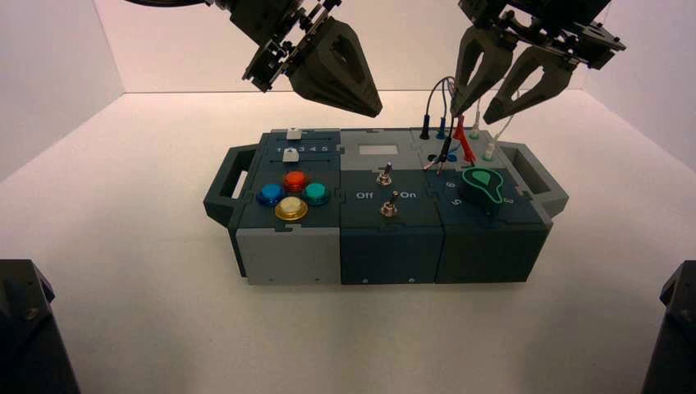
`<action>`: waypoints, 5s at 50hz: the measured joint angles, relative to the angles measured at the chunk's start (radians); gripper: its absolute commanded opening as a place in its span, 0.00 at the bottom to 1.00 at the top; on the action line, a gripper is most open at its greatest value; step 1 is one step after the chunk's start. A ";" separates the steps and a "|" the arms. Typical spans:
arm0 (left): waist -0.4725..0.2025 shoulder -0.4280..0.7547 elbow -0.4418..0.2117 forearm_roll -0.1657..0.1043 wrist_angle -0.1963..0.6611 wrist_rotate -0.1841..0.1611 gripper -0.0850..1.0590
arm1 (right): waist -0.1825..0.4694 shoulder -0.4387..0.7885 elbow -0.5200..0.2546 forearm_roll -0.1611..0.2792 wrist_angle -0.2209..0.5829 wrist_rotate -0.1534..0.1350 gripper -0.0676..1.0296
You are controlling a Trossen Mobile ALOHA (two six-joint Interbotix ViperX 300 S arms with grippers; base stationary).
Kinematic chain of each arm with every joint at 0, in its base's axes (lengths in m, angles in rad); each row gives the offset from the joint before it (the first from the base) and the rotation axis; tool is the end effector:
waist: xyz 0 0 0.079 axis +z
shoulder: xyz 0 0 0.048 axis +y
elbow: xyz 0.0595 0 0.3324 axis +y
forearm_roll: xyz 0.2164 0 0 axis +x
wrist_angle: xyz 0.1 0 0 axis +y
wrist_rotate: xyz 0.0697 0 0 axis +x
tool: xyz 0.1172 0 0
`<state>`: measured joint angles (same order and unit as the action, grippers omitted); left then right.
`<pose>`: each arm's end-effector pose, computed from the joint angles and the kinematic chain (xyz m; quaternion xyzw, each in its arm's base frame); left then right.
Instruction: Insert the black wire.
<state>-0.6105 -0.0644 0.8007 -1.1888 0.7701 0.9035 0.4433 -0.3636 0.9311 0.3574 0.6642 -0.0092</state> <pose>0.2088 -0.2934 0.1240 -0.0769 0.5544 -0.4809 0.6748 0.2269 0.1523 0.1186 0.0446 0.5927 0.1877 0.7820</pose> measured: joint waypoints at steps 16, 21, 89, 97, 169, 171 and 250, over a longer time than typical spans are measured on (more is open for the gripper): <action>-0.011 -0.023 0.038 -0.032 -0.009 -0.005 0.05 | 0.000 0.000 0.020 0.011 -0.026 0.002 0.62; -0.012 -0.025 0.040 -0.034 -0.011 -0.005 0.05 | 0.000 0.003 0.020 0.014 -0.038 0.002 0.62; -0.031 -0.029 0.046 -0.066 -0.026 -0.005 0.05 | 0.020 0.135 0.015 0.086 -0.114 0.018 0.62; -0.031 -0.029 0.048 -0.066 -0.026 -0.005 0.05 | 0.021 0.141 0.009 0.086 -0.114 0.020 0.62; -0.031 -0.029 0.048 -0.066 -0.026 -0.006 0.05 | 0.021 0.181 -0.029 0.087 -0.101 0.018 0.62; -0.031 -0.029 0.048 -0.066 -0.025 -0.005 0.05 | 0.021 0.183 -0.031 0.089 -0.101 0.018 0.62; -0.031 -0.029 0.054 -0.066 -0.020 -0.005 0.05 | 0.021 0.212 -0.040 0.086 -0.097 0.011 0.41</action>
<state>-0.6412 -0.0936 0.8544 -1.2548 0.7501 0.8989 0.4648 -0.1519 0.8912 0.4433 0.5676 0.0015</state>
